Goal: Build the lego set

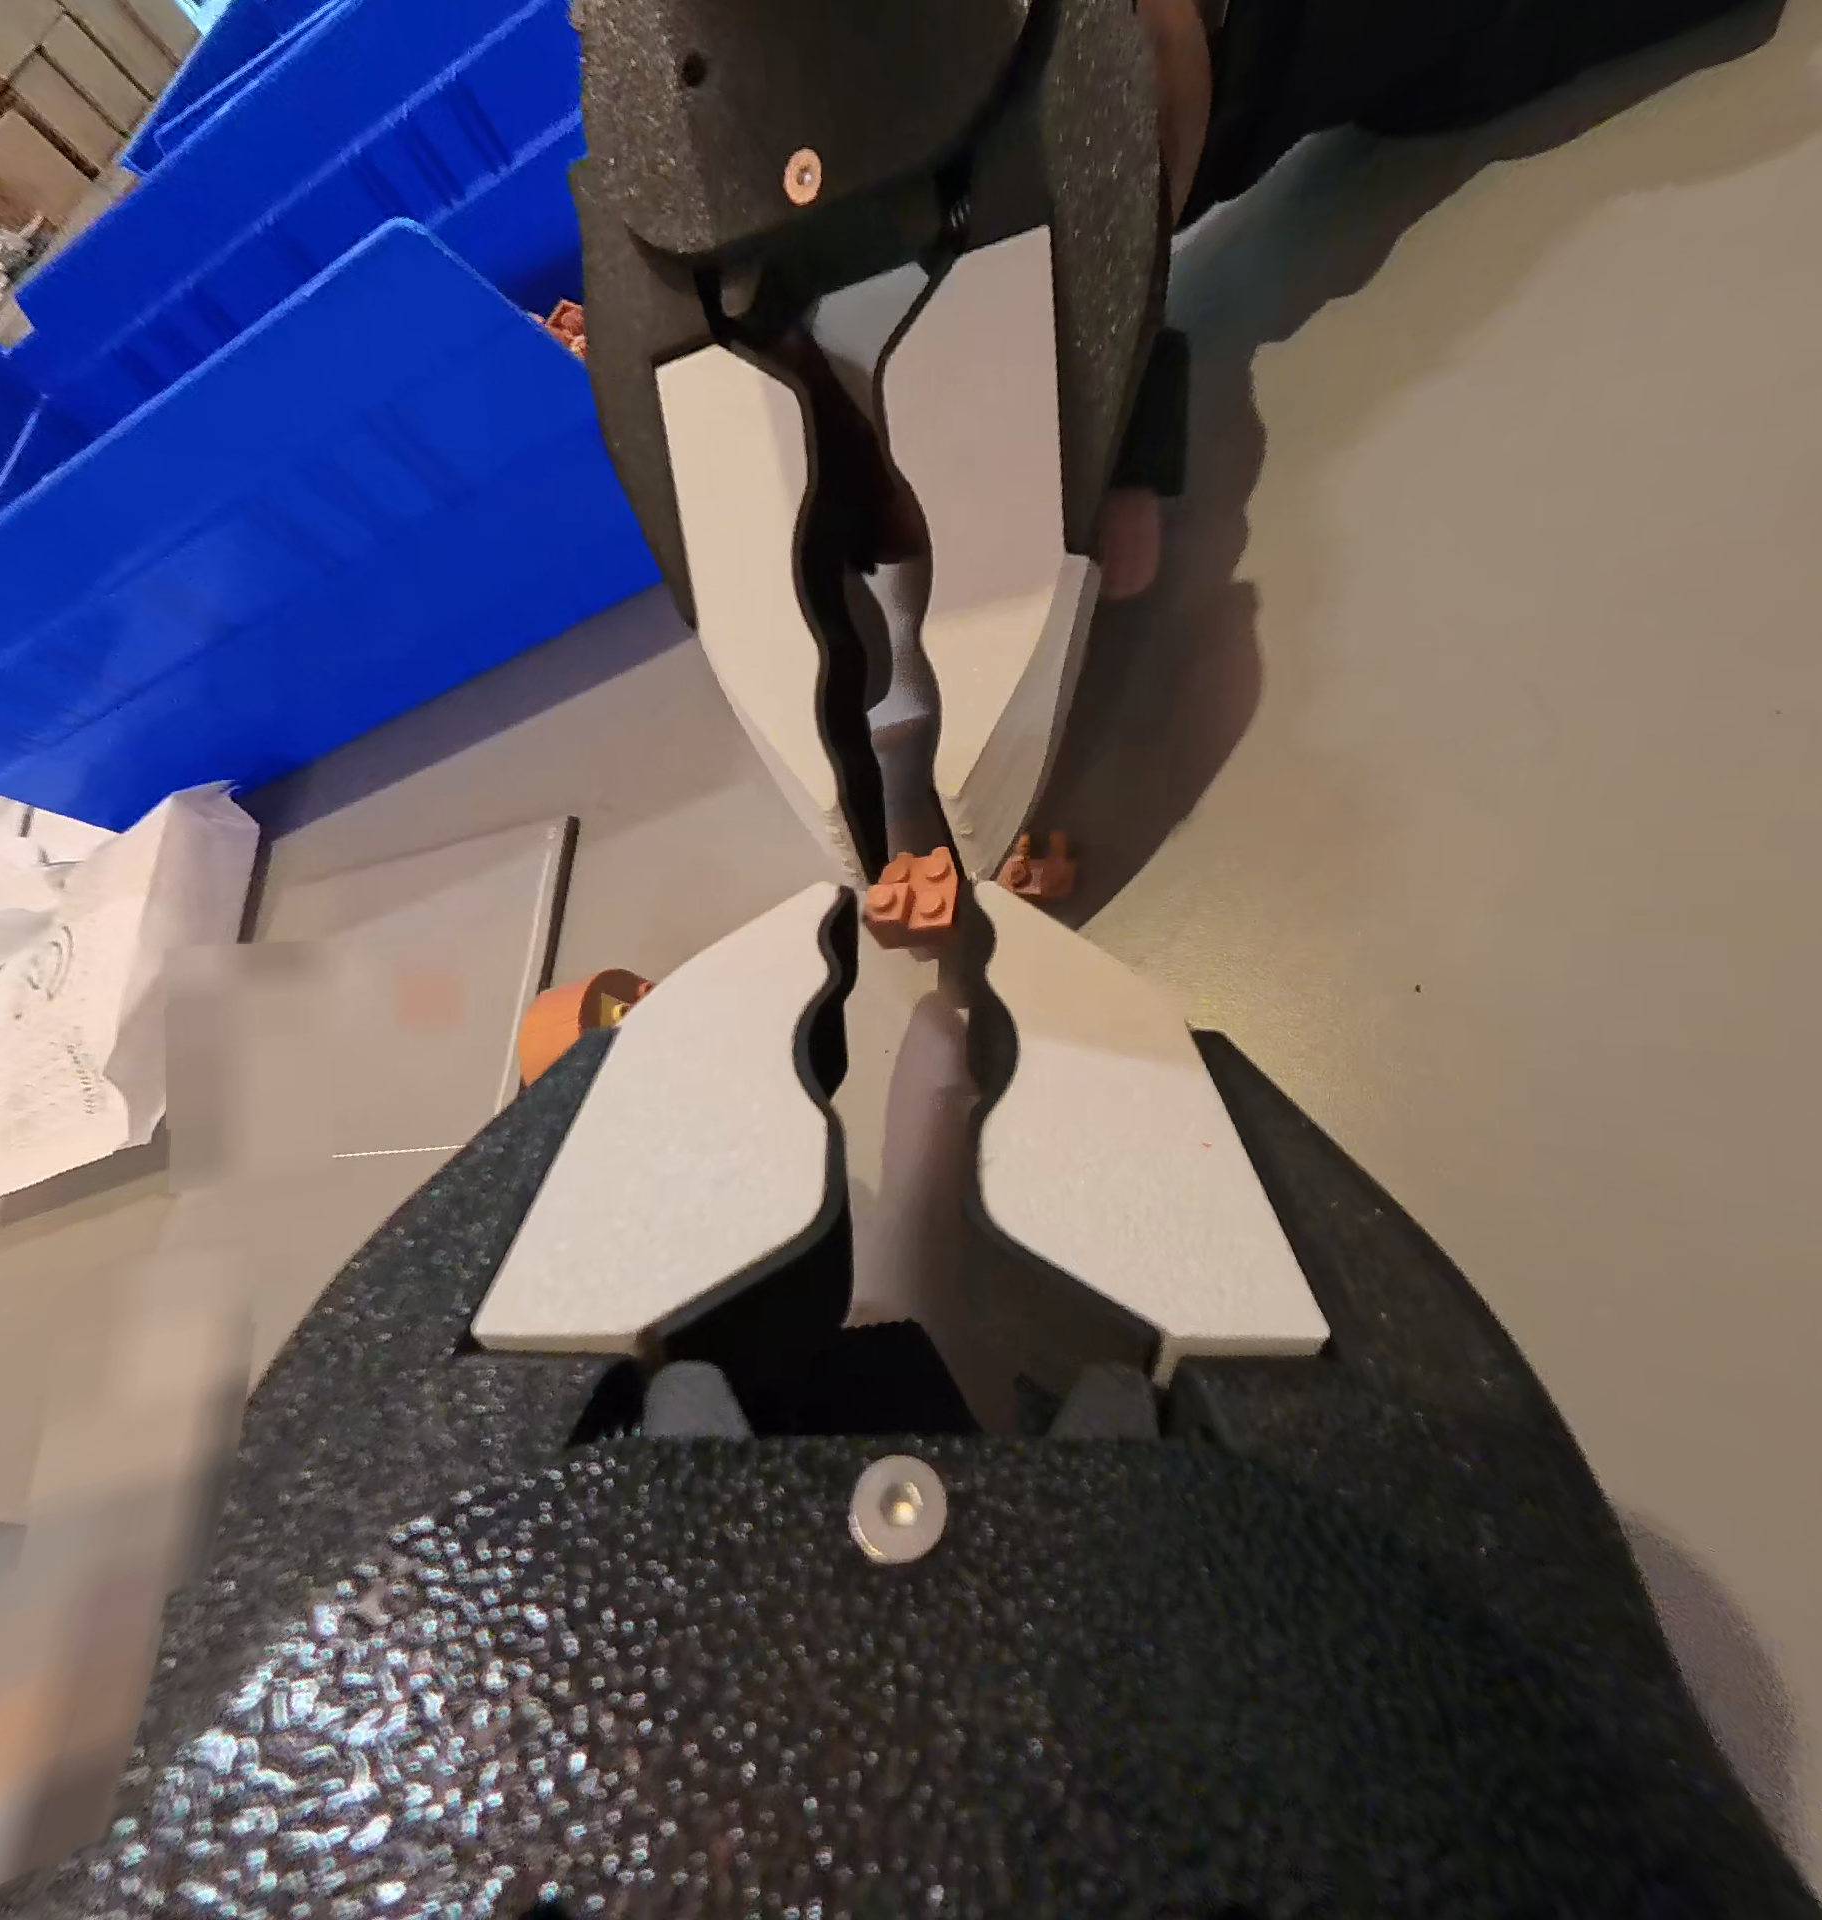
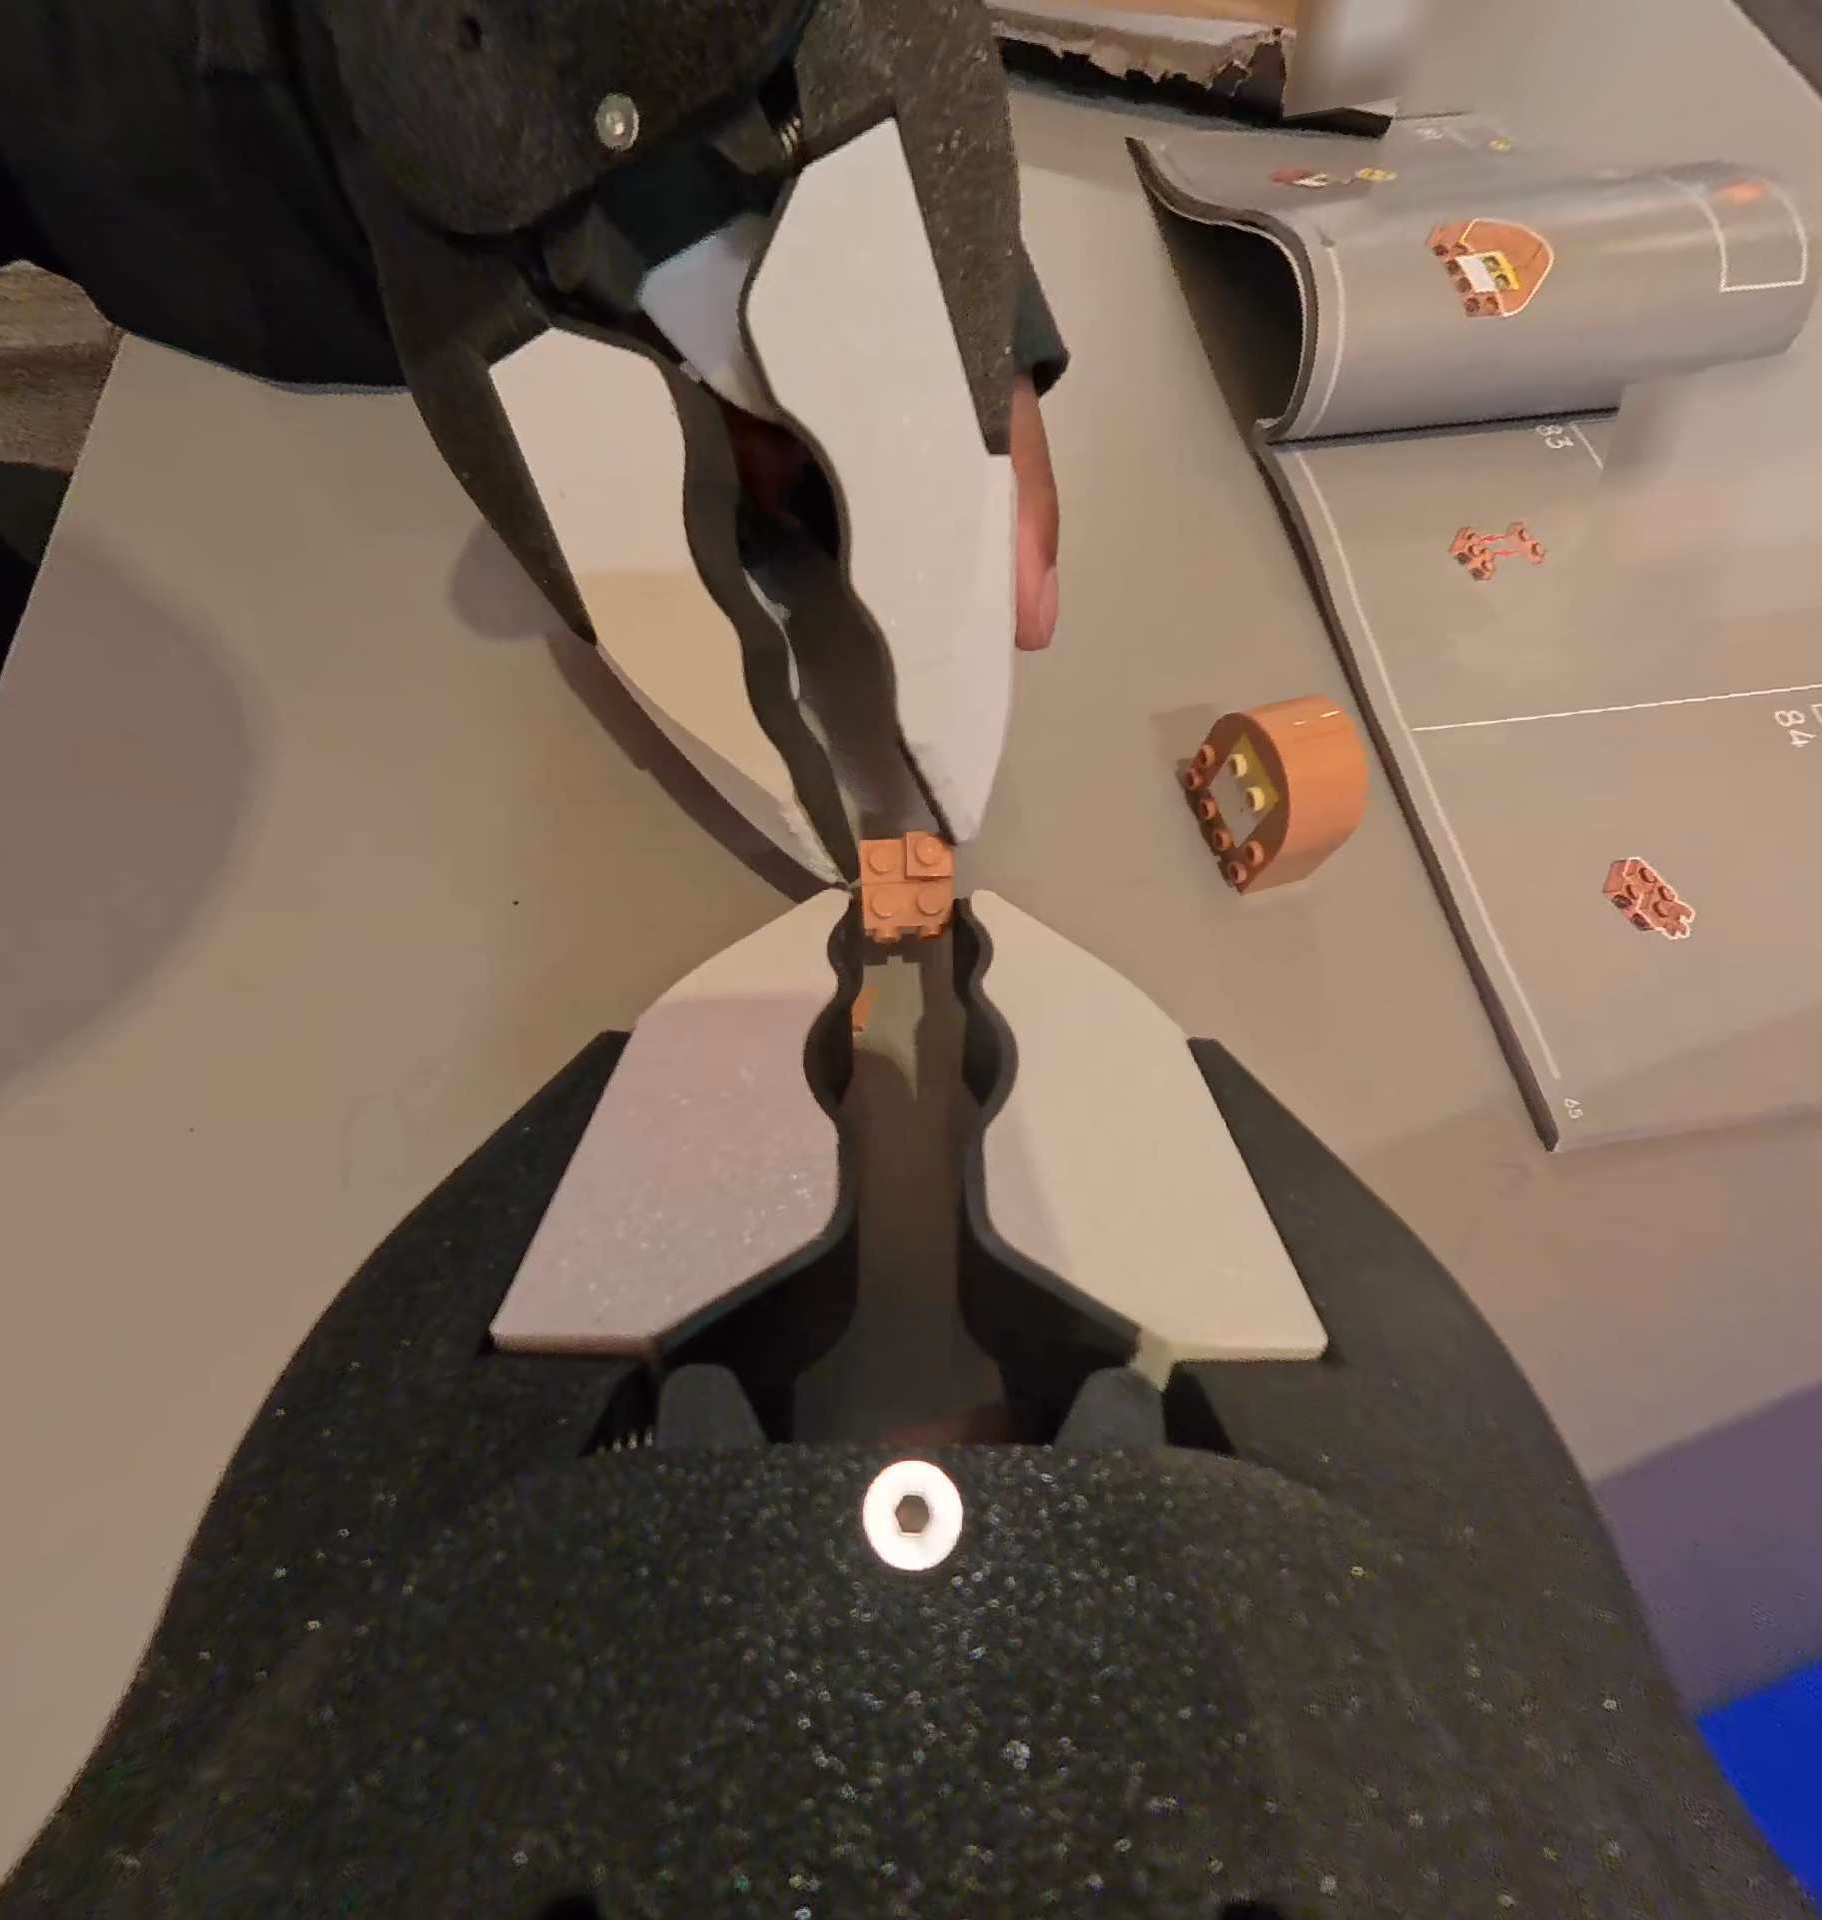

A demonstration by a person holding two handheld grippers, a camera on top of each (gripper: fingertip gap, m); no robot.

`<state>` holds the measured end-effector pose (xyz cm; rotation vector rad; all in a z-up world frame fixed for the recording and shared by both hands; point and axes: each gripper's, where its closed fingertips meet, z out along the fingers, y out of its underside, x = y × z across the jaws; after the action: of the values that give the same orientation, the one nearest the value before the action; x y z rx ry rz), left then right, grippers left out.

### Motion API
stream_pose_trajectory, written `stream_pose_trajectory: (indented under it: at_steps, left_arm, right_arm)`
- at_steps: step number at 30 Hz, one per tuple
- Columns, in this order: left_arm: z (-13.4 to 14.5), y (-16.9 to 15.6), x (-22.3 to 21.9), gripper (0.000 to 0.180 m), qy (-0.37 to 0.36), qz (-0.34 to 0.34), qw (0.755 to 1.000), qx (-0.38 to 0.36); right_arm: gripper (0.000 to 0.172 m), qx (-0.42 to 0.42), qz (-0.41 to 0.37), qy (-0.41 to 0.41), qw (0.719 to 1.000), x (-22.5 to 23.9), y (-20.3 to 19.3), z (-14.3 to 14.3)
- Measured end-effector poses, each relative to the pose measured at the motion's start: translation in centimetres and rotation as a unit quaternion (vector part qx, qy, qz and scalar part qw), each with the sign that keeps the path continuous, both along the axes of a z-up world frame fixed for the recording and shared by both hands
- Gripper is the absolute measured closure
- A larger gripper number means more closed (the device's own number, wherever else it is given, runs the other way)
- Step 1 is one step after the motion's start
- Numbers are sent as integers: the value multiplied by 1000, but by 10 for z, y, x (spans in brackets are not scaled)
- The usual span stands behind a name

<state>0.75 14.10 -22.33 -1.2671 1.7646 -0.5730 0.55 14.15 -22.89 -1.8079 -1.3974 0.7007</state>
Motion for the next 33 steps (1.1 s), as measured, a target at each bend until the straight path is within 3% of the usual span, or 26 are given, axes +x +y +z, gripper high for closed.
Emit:
stream_pose_trajectory:
  at_steps: [25,33]
  left_arm:
    - [2,7,2,167,-6,35,999,15]
    - [6,11,0,159,-27,40,999,-10]
  right_arm:
    - [156,15,-32,-1,999,1,8,1]
    - [156,24,-36,10,999,1,9,5]
